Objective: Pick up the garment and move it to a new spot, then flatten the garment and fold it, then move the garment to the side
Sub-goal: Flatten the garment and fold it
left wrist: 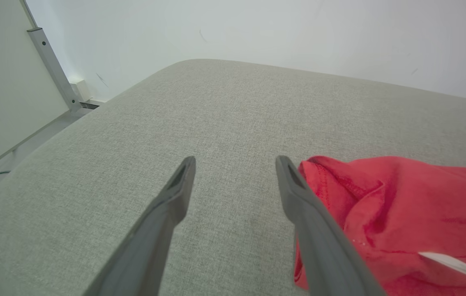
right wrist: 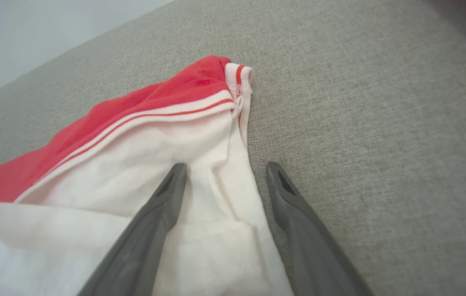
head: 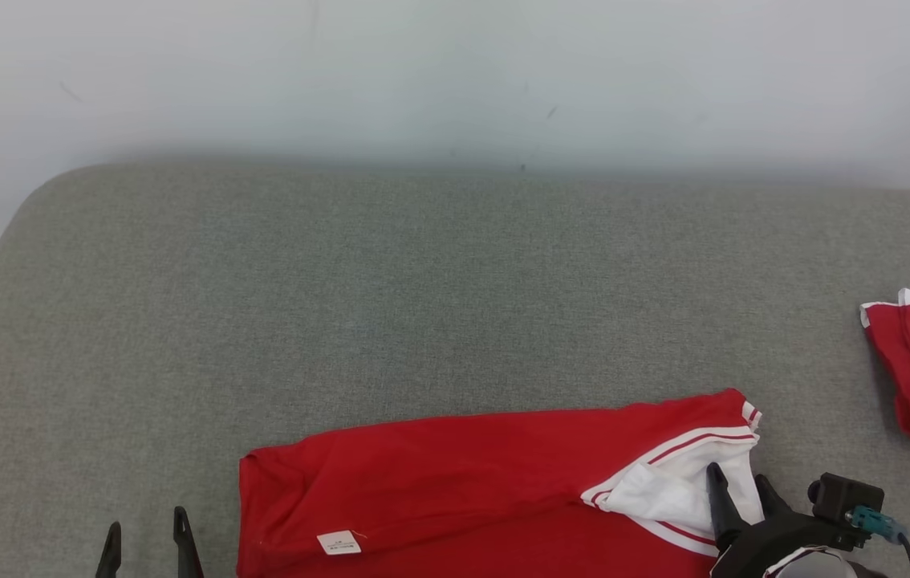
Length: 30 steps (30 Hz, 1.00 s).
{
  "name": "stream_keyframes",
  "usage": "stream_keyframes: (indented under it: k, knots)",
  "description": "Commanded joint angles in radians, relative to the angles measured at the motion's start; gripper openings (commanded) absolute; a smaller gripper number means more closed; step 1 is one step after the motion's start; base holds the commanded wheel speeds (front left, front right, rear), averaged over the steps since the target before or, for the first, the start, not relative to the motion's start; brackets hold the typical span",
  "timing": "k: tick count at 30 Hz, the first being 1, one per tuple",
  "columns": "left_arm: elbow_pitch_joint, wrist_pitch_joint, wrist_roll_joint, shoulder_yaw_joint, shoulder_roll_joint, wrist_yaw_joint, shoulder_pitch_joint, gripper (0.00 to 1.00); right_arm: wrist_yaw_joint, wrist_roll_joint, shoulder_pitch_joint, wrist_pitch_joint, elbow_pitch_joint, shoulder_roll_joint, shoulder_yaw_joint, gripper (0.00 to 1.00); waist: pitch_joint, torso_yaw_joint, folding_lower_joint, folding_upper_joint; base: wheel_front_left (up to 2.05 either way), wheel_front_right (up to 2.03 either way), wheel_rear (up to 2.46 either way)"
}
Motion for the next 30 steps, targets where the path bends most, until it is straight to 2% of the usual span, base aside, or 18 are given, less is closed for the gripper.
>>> stream_keyframes:
  k: [1, 3, 4, 5, 6, 7, 12, 19, 26, 30]
  knots:
    - [-0.002, -0.003, 0.005, 0.001, -0.001, 0.000, -0.009, 1.00, -0.003, 0.020, 0.010, 0.020, 0.029, 0.017, 0.015, 1.00, 0.005, 0.005, 0.0000, 0.0000, 0.00, 0.00, 0.00]
    - [-0.005, -0.003, 0.007, 0.002, -0.001, -0.001, -0.011, 1.00, -0.003, 0.046, 0.011, 0.030, 0.044, 0.019, 0.038, 1.00, 0.009, 0.006, 0.0000, 0.0000, 0.00, 0.00, 0.00]
    - [-0.006, -0.003, 0.006, 0.003, -0.001, 0.000, -0.011, 1.00, -0.003, 0.059, 0.010, 0.024, 0.046, 0.021, 0.045, 0.94, 0.010, 0.006, 0.0000, 0.0000, 0.00, 0.00, 0.00]
    - [-0.008, -0.003, 0.005, 0.003, -0.001, 0.002, -0.011, 1.00, -0.003, 0.066, 0.010, 0.021, 0.051, 0.019, 0.055, 0.44, 0.012, 0.005, 0.0000, 0.0000, 0.00, 0.00, 0.00]
    - [-0.010, -0.003, 0.003, 0.002, -0.001, 0.004, -0.011, 1.00, -0.003, 0.080, 0.009, 0.012, 0.051, 0.018, 0.063, 0.04, 0.014, 0.004, 0.0000, 0.0000, 0.00, 0.00, 0.00]
    - [-0.011, -0.003, 0.000, 0.001, -0.001, 0.005, -0.012, 1.00, -0.003, 0.096, 0.007, 0.008, 0.052, 0.019, 0.068, 0.00, 0.016, 0.003, 0.0000, 0.0000, 0.00, 0.00, 0.00]
    - [-0.013, -0.003, -0.004, -0.006, -0.001, 0.012, -0.018, 1.00, -0.004, 0.135, -0.006, -0.033, 0.067, -0.012, 0.081, 0.00, 0.023, -0.004, 0.0000, 0.0000, 0.00, 0.00, 0.00]
    - [-0.016, -0.003, -0.010, -0.015, -0.001, 0.017, -0.020, 1.00, -0.007, 0.180, 0.000, -0.081, 0.066, -0.063, 0.024, 0.00, 0.026, -0.017, 0.0000, 0.0000, 0.00, 0.00, 0.00]
    - [-0.013, -0.003, -0.025, -0.023, -0.001, 0.018, -0.015, 1.00, -0.003, 0.193, 0.051, -0.090, -0.066, -0.068, -0.043, 0.00, 0.022, -0.042, 0.0000, 0.0000, 0.00, 0.00, 0.00]
    - [-0.016, -0.003, -0.032, -0.031, -0.001, 0.023, -0.016, 1.00, -0.003, 0.168, 0.081, -0.090, -0.154, -0.053, -0.015, 0.00, 0.018, -0.056, 0.0000, 0.0000, 0.00, 0.00, 0.00]
